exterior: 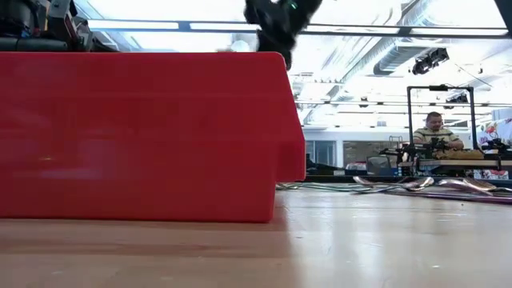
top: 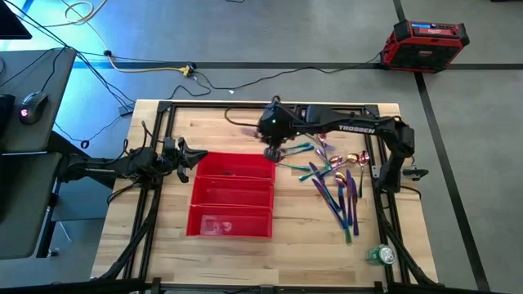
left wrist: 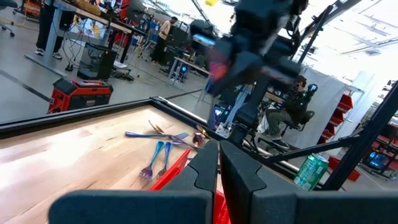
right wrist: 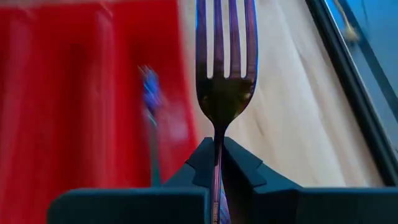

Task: Sort silverware
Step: Put the purple fork into the top red bin

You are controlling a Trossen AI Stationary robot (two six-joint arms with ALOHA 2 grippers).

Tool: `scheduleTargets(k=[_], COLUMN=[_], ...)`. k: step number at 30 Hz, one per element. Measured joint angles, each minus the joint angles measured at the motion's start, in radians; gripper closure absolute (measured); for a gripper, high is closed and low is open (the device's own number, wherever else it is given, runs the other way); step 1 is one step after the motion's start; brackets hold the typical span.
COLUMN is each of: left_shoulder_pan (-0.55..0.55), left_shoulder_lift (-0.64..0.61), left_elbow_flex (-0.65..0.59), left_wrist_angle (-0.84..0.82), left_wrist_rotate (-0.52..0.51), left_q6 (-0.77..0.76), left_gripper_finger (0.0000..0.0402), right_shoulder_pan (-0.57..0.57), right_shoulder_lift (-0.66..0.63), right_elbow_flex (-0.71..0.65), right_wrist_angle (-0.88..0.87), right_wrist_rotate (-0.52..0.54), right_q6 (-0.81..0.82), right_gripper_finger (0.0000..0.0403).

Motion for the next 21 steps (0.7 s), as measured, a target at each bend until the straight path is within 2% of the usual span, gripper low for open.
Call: scheduleTargets(k=[6, 15, 21], left_shoulder_pan=[0.000, 0.000, 0.000], left_shoulder_lift=[0.000, 0.000, 0.000], left_elbow_flex=[0.000, 0.000, 0.000], left_wrist_angle=[0.000, 0.000, 0.000], left_wrist_rotate=[0.000, -0.001, -0.003], left_q6=[0.000, 0.000, 0.000], left_gripper_finger=[0.0401, 0.0401, 0.0401], right_shoulder_pan=[0.070, 0.083, 0.085], right_shoulder_lift=[0.085, 0.234, 0.274], right_elbow_flex=[0.000, 0.000, 0.000], right_wrist_angle=[0.177, 0.208, 0.210], right_wrist_rotate=[-0.056, -0.082, -0.088], right_q6=[0.012, 0.038, 0.031], right_gripper_finger=[0.0403, 0.0403, 0.0402])
